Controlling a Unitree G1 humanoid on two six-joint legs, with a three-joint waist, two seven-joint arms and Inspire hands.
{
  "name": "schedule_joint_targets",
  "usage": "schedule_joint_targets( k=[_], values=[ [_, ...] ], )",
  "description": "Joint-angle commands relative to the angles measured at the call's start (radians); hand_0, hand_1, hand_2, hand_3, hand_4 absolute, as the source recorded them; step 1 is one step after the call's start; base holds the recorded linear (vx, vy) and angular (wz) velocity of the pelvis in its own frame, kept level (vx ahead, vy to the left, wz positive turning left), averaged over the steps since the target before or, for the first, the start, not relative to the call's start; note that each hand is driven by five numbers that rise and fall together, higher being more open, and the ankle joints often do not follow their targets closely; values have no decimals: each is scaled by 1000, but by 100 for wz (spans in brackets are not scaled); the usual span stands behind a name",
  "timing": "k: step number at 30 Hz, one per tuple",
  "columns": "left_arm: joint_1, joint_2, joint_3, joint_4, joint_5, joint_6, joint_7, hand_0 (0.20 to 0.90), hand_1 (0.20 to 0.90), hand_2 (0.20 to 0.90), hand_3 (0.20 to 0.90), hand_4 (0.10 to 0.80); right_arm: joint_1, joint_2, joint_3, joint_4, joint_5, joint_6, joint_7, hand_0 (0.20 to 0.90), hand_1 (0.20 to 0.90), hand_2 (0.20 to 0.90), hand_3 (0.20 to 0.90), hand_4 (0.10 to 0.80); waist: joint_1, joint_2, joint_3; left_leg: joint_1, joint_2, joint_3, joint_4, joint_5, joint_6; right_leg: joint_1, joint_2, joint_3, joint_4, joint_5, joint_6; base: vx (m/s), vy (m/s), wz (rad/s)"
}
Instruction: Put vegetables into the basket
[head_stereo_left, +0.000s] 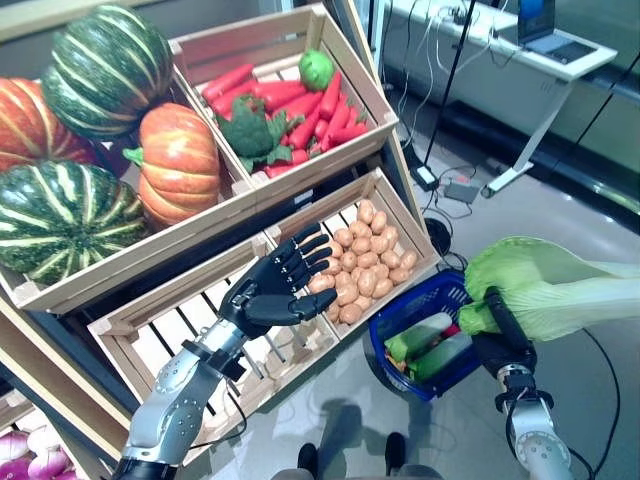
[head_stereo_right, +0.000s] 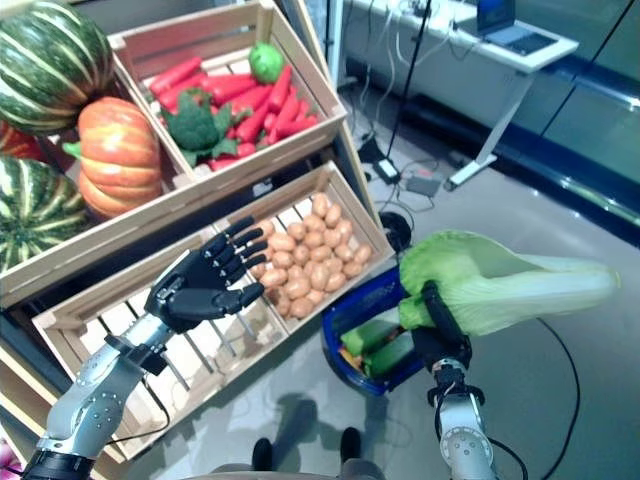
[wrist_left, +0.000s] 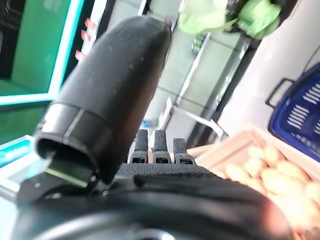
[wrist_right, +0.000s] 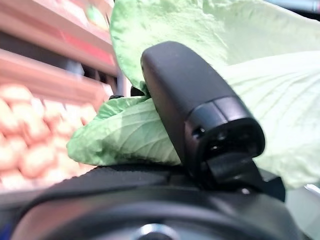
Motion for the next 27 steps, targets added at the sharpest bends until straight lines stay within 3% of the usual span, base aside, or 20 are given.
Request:
schedule_joint_targets(
  k=[1,6,12,17,21,23,27],
  values=[
    [-188,36,-5,-25,-53,-193,36,900,900,900,900,800,-218,-87,-62,-39,75,-136,11,300,300,300,300,400,8,22,119,-56,-10,-48,35,-47,-17,24,0,-29,92,-93,7,-233,-81,3],
    [-255,46,-41,7,-55,-232,40,900,900,900,900,800,-314,-130,-50,36,93,-155,-5,300,300,300,300,400,24,35,223,-186,-33,-64,155,-51,-19,-75,3,-33,192,-110,-8,-180,-85,9],
    [-349,45,-106,23,-62,-266,76,900,900,900,900,800,-481,-185,-4,156,53,-164,-31,300,300,300,300,400,45,58,345,-406,-55,-76,307,-55,-14,-288,-23,-65,367,-135,-16,-164,-57,12],
    [-386,41,-161,24,-30,-259,85,900,900,900,900,800,-544,-225,38,176,25,-130,-26,300,300,300,300,400,54,62,345,-558,-66,-80,417,-80,-7,-453,-46,-61,499,-166,-18,-33,-10,9],
    [-415,41,-167,44,-33,-278,117,900,900,900,900,800,-589,-254,41,217,16,-101,-47,300,300,300,300,400,58,64,345,-644,-69,-79,492,-100,-1,-546,-60,-52,579,-184,-20,-21,23,16],
    [-438,44,-167,72,-59,-301,131,900,900,900,900,800,-655,-298,40,318,33,-86,-80,300,300,300,300,400,67,80,345,-747,-69,-76,617,-140,-5,-651,-76,-37,699,-215,-28,-29,30,9],
    [-456,48,-169,74,-73,-298,137,900,900,900,900,800,-699,-311,37,365,32,-68,-99,300,300,300,300,400,74,88,345,-801,-71,-74,669,-159,5,-712,-77,-28,762,-229,-33,-6,5,0]
  ],
)
